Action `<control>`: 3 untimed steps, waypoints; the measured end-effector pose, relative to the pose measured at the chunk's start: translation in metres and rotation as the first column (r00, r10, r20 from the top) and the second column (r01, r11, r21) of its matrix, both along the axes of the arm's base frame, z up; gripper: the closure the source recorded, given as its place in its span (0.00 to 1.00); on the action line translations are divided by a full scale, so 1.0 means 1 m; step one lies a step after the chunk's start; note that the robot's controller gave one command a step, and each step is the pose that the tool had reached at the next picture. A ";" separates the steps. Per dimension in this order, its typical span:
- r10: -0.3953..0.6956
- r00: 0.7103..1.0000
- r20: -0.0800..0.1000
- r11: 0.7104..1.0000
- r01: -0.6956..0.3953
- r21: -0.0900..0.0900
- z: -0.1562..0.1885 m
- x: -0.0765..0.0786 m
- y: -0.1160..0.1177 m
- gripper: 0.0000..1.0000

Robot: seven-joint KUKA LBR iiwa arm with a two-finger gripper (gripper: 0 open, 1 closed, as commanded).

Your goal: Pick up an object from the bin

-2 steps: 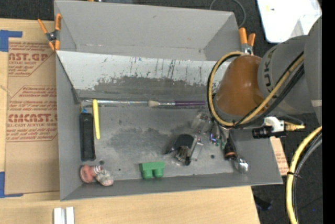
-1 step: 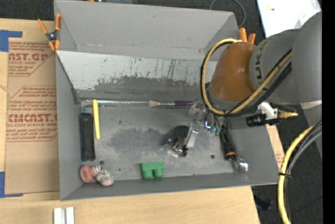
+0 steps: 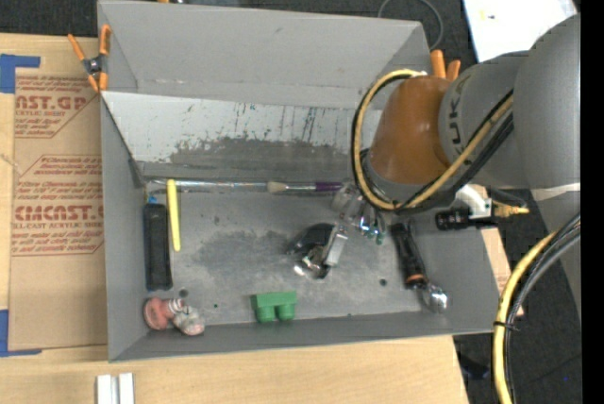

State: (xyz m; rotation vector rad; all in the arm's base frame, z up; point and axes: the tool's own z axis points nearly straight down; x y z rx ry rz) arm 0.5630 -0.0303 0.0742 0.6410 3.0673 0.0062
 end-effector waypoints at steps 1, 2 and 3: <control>0.004 1.000 -0.011 1.000 -0.004 0.005 0.000 0.024 -0.006 0.00; -0.104 0.995 -0.010 0.995 0.104 0.004 -0.002 0.028 -0.001 0.00; -0.084 0.996 -0.010 0.996 0.084 0.004 -0.002 0.021 -0.005 0.00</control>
Offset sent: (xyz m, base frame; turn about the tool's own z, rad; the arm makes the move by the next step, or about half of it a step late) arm 0.0217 0.0037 -0.0042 0.1519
